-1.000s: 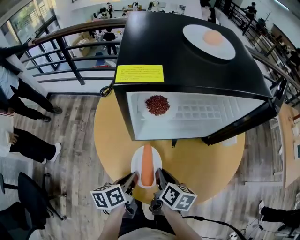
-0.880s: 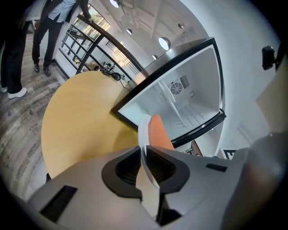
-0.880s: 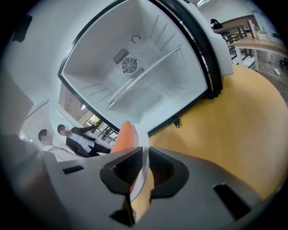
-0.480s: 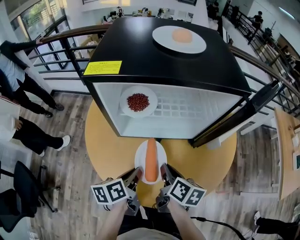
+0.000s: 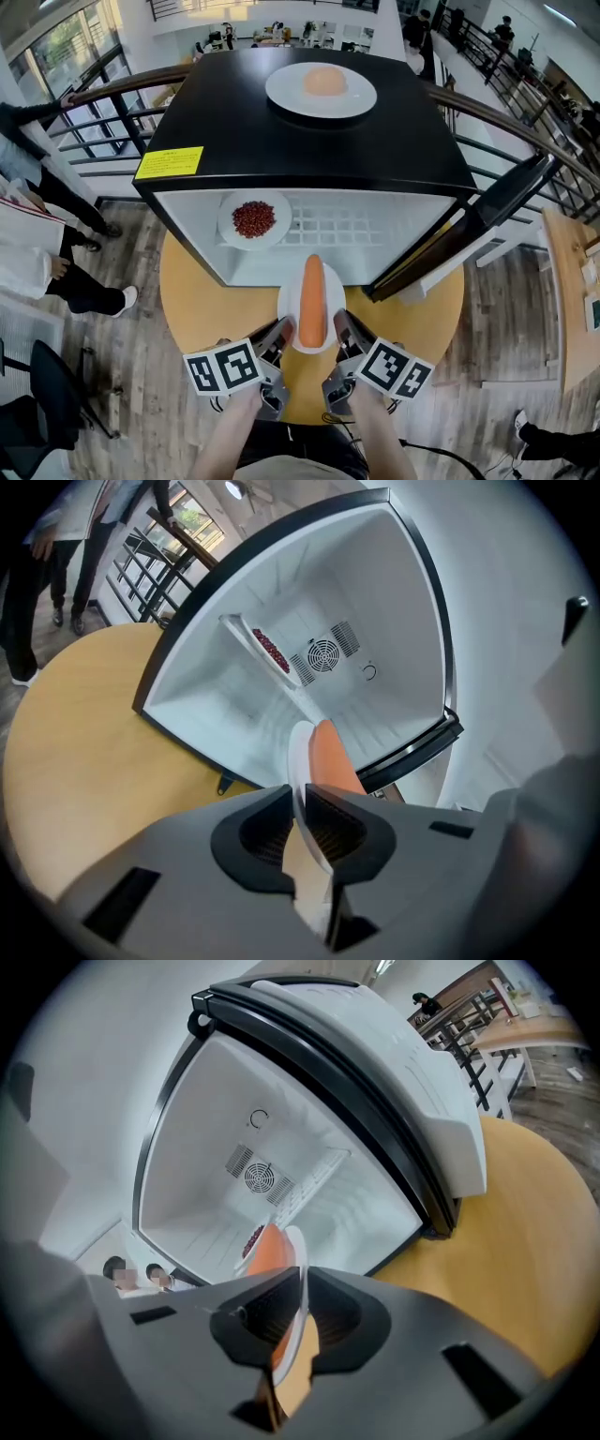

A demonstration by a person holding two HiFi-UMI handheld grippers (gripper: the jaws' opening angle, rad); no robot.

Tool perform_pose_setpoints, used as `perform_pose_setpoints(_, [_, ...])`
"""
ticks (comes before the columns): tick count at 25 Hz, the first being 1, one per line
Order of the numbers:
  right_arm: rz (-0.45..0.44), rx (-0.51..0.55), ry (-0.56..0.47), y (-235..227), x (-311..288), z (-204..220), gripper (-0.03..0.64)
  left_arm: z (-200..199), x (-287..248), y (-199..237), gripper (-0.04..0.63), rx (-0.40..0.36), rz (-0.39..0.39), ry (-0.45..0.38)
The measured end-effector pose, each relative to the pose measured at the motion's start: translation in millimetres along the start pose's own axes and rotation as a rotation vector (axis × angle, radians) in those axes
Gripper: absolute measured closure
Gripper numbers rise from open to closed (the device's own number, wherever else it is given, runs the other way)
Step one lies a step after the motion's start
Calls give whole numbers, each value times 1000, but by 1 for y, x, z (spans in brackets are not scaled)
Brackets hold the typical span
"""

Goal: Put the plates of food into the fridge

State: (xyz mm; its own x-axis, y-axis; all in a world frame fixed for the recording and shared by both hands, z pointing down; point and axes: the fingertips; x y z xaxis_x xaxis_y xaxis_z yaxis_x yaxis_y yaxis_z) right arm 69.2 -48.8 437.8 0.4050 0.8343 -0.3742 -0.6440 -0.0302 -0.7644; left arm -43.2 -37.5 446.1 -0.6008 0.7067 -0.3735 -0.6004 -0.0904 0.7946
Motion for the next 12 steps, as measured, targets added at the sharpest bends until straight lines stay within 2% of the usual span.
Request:
perform_pose_setpoints(6, [-14,-25,-68,9,-17,-42,581,-35,-29,-24,557,-22,34,-11])
perform_pose_setpoints(12, [-13,-63,-110,4,-45,-74,581,-62,-64,-30,557,15,37,-34])
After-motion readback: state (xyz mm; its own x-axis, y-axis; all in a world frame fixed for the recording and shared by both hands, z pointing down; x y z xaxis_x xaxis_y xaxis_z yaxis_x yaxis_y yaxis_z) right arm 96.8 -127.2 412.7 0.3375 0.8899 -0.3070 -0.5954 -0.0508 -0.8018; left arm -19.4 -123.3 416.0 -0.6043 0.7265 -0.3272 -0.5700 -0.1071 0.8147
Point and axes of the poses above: the fingertips, and each gripper's own axes: x backward along the fingers, y to its left, z out of its underside, and after that the axes turned 4 degrees about -y, right-handed
